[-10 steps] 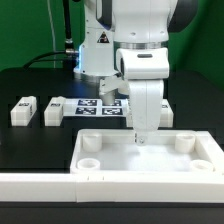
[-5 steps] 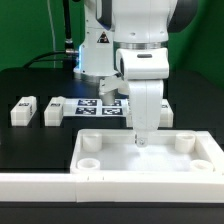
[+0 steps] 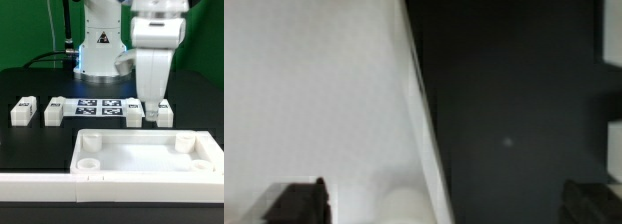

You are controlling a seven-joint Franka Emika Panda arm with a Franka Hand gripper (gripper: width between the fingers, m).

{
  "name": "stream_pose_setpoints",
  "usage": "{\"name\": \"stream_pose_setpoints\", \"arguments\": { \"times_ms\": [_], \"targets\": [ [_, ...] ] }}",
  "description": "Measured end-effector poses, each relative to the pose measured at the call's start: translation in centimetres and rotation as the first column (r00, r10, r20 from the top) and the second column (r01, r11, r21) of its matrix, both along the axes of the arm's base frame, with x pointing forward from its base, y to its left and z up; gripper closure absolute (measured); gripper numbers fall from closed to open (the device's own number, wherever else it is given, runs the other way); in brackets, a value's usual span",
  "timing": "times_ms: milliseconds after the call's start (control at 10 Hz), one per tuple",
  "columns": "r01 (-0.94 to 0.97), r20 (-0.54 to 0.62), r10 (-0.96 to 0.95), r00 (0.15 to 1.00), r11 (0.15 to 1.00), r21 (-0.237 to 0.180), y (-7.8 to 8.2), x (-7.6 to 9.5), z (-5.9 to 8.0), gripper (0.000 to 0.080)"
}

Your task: Assemble desk

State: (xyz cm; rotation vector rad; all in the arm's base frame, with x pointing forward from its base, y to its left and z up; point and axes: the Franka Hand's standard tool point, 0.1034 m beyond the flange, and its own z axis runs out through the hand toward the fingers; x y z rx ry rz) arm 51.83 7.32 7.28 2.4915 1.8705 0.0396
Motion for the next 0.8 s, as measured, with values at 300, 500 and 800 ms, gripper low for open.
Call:
{"name": "stream_pose_setpoints", "arguments": {
  "times_ms": [300,500,800],
  "targets": [
    [0.210,0.015,-0.210,0.978,0.977,0.025,0.5,0.8,1.2,0.0151],
    [0.325,0.010,-0.325,0.946,0.945,0.032,0.6,0.8,1.1,0.0151],
    [0.637,-0.030,-0.637,0.771,0.770,0.030,1.8,-0.7,0.4,0.0151]
  ]
}}
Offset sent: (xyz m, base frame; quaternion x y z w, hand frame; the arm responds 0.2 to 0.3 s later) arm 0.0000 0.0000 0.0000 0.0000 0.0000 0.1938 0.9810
